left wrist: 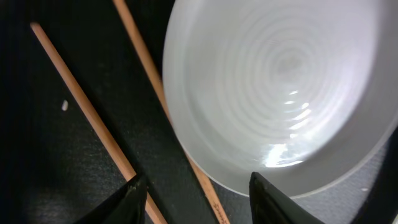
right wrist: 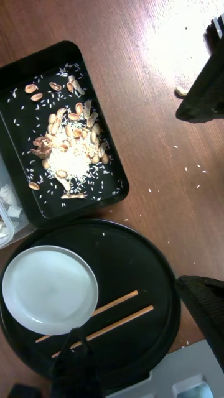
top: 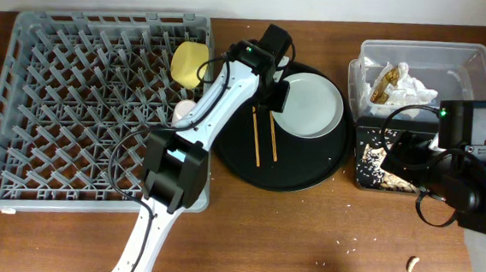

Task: Sort waste into correct bins and load items into the dishwasher rack
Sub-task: 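Reach the left gripper to the white plate and grasp its rim, then lift the white plate and stand it in the rack behind the bowl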

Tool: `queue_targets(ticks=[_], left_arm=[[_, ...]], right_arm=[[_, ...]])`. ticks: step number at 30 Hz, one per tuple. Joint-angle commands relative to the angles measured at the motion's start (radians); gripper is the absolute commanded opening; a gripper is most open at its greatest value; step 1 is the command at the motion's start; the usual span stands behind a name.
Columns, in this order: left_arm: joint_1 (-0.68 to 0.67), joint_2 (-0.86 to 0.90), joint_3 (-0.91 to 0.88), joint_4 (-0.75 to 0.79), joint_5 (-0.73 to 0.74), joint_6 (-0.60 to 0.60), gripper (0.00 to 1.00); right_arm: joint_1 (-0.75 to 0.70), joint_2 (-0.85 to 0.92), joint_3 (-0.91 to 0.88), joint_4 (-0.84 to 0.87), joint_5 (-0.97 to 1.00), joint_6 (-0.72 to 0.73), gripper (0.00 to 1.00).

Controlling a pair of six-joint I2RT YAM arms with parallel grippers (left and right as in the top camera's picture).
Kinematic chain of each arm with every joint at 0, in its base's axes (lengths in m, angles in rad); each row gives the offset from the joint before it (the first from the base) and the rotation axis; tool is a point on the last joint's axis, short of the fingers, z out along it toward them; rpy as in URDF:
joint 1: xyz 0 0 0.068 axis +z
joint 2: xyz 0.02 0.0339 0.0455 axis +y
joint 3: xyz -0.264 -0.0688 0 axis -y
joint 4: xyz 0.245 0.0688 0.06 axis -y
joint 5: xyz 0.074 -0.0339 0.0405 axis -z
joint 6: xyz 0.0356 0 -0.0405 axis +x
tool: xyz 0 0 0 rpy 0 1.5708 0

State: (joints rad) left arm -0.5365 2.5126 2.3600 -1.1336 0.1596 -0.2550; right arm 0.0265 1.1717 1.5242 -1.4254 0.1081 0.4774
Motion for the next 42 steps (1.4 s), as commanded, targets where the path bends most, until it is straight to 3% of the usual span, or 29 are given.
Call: queue_targets(ticks=[1, 5, 17, 23, 26, 35, 42], left_arm=[[-0.004, 0.039, -0.008, 0.004, -0.011, -0.033, 0.50], [-0.007, 0.077, -0.009, 0.007, -0.010, -0.034, 0.45], [-0.014, 0.084, -0.009, 0.015, -0.010, -0.037, 0.18], [-0.029, 0.096, -0.009, 0.023, -0.010, -0.037, 0.12], [-0.035, 0.108, -0.009, 0.027, -0.010, -0.037, 0.02], [-0.021, 0.102, 0.028, 0.004, -0.010, -0.036, 0.01], [0.029, -0.011, 0.148, -0.093, -0.072, -0.013, 0.01]], right_arm=[[-0.007, 0.003, 0.010, 0.000, 0.008, -0.002, 0.79], [-0.007, 0.003, 0.010, 0.000, 0.008, -0.002, 0.80], [-0.007, 0.003, 0.010, 0.000, 0.008, -0.002, 0.79], [-0.007, 0.003, 0.010, -0.001, 0.008, -0.002, 0.79], [-0.007, 0.003, 0.010, -0.001, 0.008, -0.002, 0.80], [-0.007, 0.003, 0.010, -0.001, 0.008, -0.002, 0.79], [-0.007, 0.003, 0.010, 0.000, 0.008, -0.002, 0.79]])
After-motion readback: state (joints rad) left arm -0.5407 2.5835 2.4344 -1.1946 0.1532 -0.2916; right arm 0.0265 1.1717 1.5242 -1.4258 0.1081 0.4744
